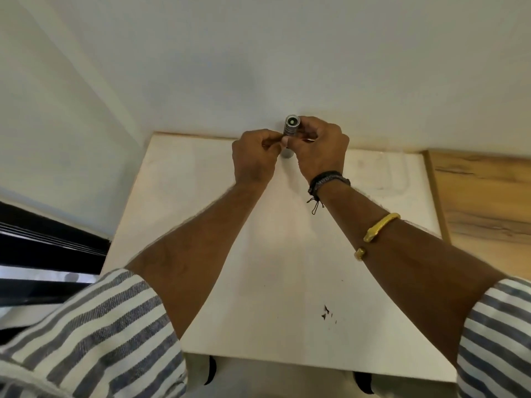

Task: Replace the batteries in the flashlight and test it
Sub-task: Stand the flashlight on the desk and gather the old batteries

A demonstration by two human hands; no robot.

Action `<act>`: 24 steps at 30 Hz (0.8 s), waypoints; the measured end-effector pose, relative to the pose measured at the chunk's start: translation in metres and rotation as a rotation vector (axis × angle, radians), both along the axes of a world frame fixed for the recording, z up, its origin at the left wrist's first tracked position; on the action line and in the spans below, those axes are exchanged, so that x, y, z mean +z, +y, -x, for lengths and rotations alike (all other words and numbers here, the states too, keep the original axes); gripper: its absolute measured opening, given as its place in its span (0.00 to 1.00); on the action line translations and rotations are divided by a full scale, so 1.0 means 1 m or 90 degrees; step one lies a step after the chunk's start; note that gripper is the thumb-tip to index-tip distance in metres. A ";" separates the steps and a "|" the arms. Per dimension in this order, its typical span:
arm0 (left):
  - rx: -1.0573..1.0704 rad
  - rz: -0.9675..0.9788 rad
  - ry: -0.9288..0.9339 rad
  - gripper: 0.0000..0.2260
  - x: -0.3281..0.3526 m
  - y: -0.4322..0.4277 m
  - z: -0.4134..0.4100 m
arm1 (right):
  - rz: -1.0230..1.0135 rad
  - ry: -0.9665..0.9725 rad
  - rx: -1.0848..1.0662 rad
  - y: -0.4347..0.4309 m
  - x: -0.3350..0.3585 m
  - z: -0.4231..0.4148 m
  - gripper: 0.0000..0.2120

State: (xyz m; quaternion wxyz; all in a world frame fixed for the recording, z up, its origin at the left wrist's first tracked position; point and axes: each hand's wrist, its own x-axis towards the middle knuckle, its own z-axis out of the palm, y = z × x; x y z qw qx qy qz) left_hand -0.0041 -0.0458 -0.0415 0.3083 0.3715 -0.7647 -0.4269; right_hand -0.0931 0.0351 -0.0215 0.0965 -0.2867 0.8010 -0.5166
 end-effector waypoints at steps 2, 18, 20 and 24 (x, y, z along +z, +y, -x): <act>0.000 0.002 0.011 0.05 -0.004 -0.003 0.004 | 0.003 0.012 -0.010 -0.005 -0.005 0.003 0.16; 0.016 0.003 0.001 0.09 -0.001 -0.007 0.014 | -0.002 0.010 -0.037 -0.014 -0.007 0.012 0.16; 0.051 -0.008 0.001 0.12 0.002 -0.005 0.012 | 0.003 -0.006 -0.046 -0.008 -0.002 0.011 0.18; 0.112 0.012 0.027 0.11 0.011 0.016 -0.004 | 0.047 -0.020 -0.079 0.025 0.012 0.001 0.15</act>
